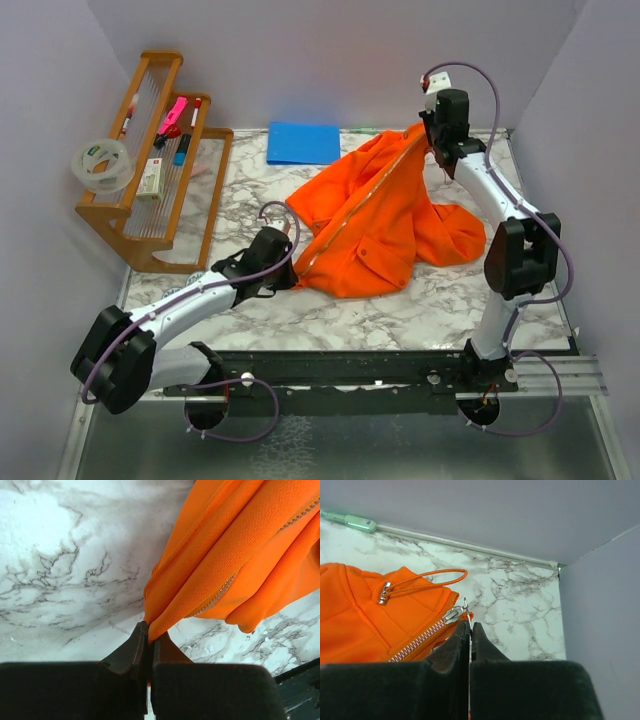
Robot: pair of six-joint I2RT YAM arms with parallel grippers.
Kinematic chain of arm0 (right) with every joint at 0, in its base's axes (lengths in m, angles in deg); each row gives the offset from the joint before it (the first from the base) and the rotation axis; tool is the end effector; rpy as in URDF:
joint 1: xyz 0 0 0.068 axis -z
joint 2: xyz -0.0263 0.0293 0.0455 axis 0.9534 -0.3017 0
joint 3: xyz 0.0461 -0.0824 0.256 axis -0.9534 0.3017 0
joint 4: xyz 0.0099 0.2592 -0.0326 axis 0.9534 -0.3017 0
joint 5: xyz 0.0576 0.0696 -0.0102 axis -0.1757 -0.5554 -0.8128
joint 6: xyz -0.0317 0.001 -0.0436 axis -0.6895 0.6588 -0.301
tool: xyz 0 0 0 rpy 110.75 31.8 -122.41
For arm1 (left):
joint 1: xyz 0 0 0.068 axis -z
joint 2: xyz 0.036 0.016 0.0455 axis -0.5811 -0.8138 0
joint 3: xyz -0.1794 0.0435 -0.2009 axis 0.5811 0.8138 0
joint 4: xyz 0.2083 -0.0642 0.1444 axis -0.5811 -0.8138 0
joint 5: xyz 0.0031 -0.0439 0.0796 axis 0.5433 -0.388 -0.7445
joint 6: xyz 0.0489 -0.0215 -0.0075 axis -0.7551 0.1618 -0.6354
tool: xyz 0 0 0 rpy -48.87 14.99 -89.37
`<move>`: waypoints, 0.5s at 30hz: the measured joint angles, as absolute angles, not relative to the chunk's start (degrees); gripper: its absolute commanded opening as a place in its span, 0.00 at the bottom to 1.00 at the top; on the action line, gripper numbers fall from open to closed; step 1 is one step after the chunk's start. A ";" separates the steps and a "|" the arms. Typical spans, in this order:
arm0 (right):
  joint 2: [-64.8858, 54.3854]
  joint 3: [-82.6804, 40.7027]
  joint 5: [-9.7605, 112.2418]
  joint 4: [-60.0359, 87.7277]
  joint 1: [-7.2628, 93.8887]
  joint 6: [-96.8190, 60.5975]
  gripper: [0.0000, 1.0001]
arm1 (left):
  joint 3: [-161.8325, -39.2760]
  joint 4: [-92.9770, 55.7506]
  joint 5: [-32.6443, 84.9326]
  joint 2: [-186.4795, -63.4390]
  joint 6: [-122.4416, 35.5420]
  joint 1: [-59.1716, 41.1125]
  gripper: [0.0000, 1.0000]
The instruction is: Zip up the jacket
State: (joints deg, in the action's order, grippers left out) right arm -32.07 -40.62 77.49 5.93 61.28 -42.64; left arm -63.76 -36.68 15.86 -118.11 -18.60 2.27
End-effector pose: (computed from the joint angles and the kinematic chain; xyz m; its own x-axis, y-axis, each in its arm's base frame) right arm 0.4475 0.0767 0.3309 -0.3701 -0.3670 -0.8534 -0.0042 0.9193 -0.3935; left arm 0.1849 -0.1419 0.1924 -0.8338 -0.1044 -0.5421 0.1232 0.9220 -0.3670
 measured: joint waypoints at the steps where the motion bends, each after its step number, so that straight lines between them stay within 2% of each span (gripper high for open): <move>1: -32.35 -41.30 77.51 5.86 61.43 -42.62 0.00 | -64.15 -36.75 15.86 -118.13 -18.95 2.14 0.00; 11: -35.87 -51.07 78.13 4.57 64.78 -42.25 0.01 | -75.19 -37.51 17.65 -124.86 -25.71 -2.67 0.01; 12: -36.20 -52.27 78.26 4.38 65.13 -42.01 0.04 | -76.87 -37.75 18.37 -126.26 -26.52 -3.52 0.10; 13: -36.63 -53.67 78.37 4.05 65.43 -41.83 0.14 | -78.78 -38.08 19.05 -127.72 -27.33 -4.44 0.23; 14: -37.07 -55.15 78.39 3.70 65.72 -41.53 0.31 | -81.05 -38.87 20.10 -129.36 -28.24 -5.62 0.56; 15: -37.36 -56.38 78.59 3.52 65.98 -41.31 0.43 | -83.06 -39.33 20.69 -130.63 -28.88 -6.71 0.91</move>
